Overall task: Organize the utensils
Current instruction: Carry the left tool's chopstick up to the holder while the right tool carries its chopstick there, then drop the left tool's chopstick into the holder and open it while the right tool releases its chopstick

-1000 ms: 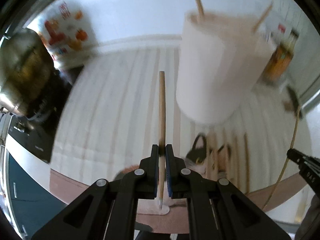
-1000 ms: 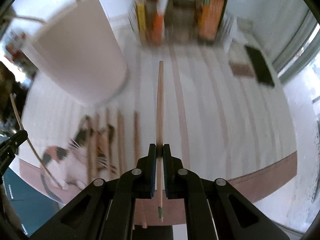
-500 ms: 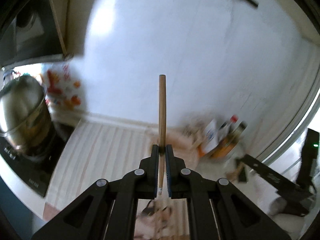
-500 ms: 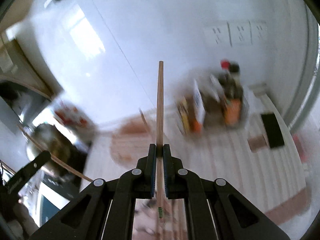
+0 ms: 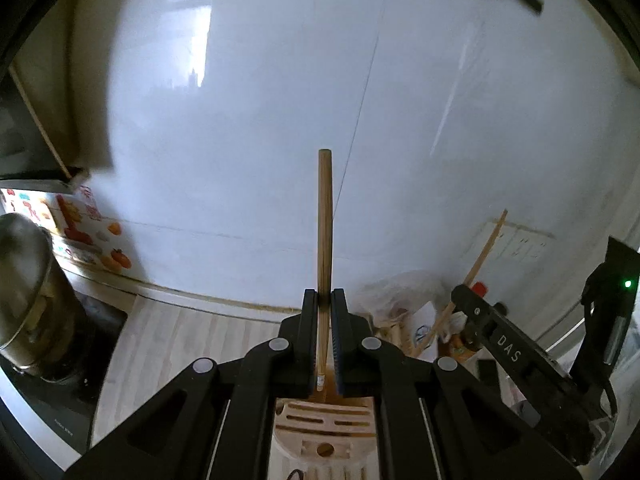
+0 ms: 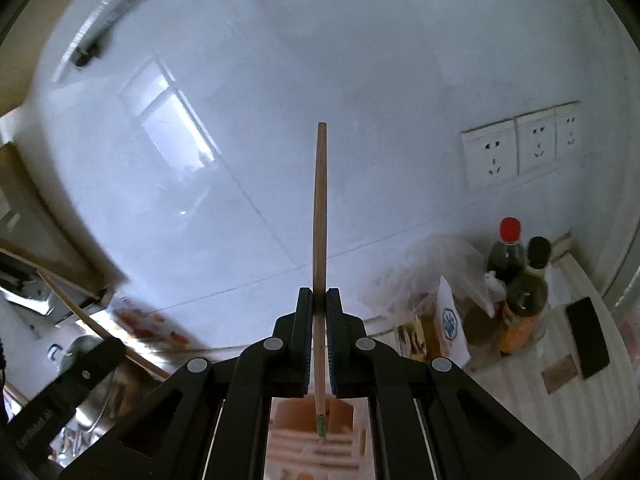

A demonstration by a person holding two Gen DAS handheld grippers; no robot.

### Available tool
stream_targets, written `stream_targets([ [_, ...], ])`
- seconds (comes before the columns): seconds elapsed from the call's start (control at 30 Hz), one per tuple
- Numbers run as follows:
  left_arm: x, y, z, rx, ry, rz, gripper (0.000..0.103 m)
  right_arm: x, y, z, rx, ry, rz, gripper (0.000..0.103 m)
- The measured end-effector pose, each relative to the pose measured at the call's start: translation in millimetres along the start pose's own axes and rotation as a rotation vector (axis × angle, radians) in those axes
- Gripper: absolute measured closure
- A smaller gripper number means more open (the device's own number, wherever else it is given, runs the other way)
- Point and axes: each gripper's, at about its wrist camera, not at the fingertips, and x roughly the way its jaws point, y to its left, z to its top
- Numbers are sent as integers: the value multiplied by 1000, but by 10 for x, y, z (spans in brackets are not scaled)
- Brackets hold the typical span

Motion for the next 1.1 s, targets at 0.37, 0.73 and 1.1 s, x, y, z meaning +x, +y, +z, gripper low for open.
stream_targets([
  [0.37,744,123,-275,-7,200,-11,99,617,12,-313,-74,104,-18,96],
  [0.73,189,201,-198,0,144,26,29,305,-188,-324,-41,223,15,63],
  [1.1,-175,367,-593,33,81,161,0,-485,-272,-504,-38,148,-47,27],
])
